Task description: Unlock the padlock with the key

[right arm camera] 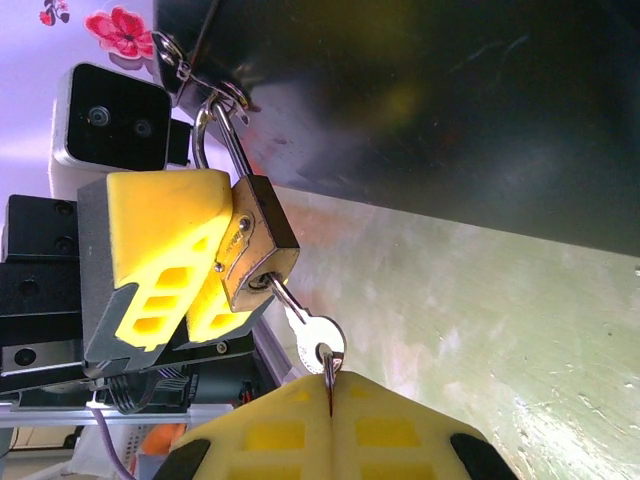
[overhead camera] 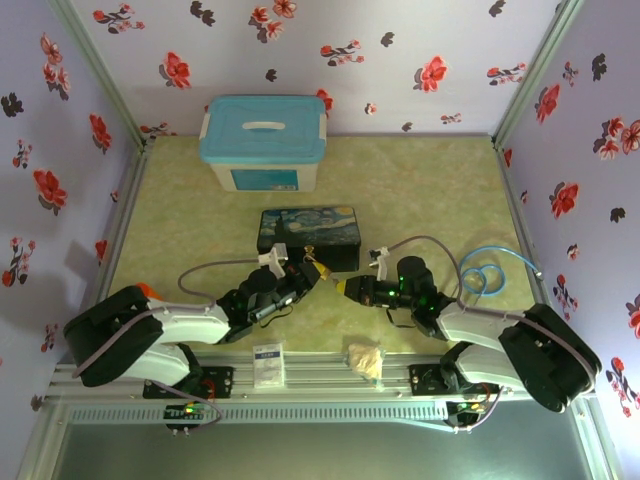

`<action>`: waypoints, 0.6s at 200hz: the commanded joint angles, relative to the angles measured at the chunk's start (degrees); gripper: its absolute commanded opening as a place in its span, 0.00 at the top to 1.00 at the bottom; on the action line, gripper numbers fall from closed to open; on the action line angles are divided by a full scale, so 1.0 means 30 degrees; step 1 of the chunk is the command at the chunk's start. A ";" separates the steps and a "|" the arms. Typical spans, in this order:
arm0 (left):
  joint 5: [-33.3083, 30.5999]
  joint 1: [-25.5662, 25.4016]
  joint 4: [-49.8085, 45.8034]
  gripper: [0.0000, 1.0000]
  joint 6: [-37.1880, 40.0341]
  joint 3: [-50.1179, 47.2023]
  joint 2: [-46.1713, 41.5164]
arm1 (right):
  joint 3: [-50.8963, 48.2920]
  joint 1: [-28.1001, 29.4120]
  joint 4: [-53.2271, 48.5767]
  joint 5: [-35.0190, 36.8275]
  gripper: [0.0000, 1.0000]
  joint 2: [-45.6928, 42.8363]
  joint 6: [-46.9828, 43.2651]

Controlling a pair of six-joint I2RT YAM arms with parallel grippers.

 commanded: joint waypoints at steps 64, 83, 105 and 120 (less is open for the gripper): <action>0.0446 -0.0377 -0.4507 1.00 0.2509 0.1815 -0.0656 | 0.1234 -0.0443 0.0422 -0.1265 1.00 0.0400 -0.0120; 0.0200 -0.0377 -0.4667 1.00 0.2702 0.1963 -0.0427 | 0.1117 -0.0052 0.0419 -0.0798 1.00 0.0356 -0.0092; 0.0359 -0.0428 -0.3727 1.00 0.2502 0.1922 0.0078 | 0.1099 -0.0048 -0.0636 0.0225 1.00 0.0008 -0.0745; 0.0671 -0.0493 -0.2797 1.00 0.2182 0.1896 0.0520 | 0.1442 0.0003 -0.1510 0.0958 1.00 -0.0063 -0.1110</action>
